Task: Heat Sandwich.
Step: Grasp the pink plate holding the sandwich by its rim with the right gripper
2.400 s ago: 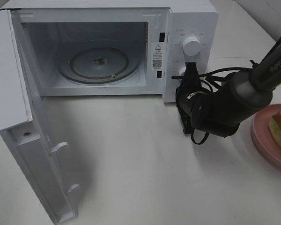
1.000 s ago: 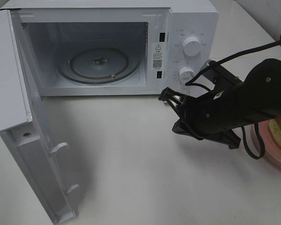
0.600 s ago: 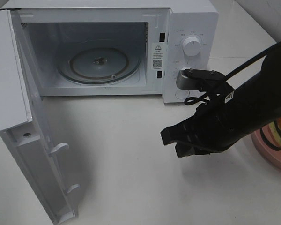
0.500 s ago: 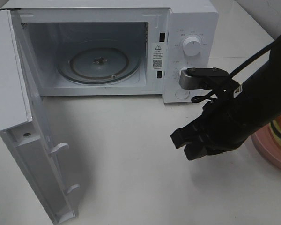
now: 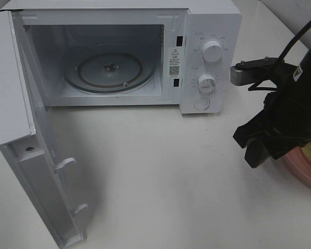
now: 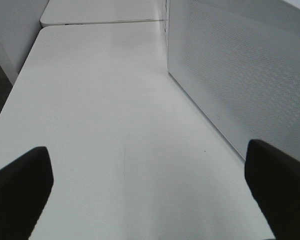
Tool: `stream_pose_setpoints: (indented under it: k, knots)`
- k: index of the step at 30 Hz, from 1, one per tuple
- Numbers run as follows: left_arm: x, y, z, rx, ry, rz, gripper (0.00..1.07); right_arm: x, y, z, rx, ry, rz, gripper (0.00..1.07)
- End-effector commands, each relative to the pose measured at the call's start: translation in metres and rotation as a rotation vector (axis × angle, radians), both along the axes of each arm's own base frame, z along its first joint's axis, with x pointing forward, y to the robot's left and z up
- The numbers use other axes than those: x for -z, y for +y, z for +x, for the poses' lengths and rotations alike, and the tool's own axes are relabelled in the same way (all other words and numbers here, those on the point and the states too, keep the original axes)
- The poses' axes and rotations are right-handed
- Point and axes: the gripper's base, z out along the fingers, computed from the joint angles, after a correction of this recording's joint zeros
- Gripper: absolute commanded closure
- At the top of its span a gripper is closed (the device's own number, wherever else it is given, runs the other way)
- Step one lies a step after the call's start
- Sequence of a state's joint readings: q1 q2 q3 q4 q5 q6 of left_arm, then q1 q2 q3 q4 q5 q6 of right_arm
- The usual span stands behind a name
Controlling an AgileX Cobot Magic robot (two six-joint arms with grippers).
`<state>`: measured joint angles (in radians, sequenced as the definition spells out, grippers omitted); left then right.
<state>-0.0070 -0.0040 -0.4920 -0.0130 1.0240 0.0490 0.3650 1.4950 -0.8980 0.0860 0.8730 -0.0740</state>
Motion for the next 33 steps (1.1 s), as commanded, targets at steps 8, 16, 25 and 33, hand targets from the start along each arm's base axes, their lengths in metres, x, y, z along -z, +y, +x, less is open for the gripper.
stream_pose_setpoints:
  k: [8,16,25,33]
  knots:
    - [0.001,0.000,-0.004,0.001,-0.024,-0.002,0.01,-0.005,-0.017,0.005,0.027,-0.006,-0.040,0.10]
    - [0.001,0.000,-0.004,0.001,-0.024,-0.002,0.01,-0.005,-0.040,0.009,0.081,-0.003,-0.097,0.12]
    - [0.001,0.000,-0.004,0.001,-0.024,-0.002,0.01,-0.002,-0.059,0.017,0.153,-0.033,-0.141,0.14]
    - [0.001,0.000,-0.004,0.001,-0.024,-0.002,0.01,0.016,-0.060,0.029,0.160,-0.023,-0.175,0.15]
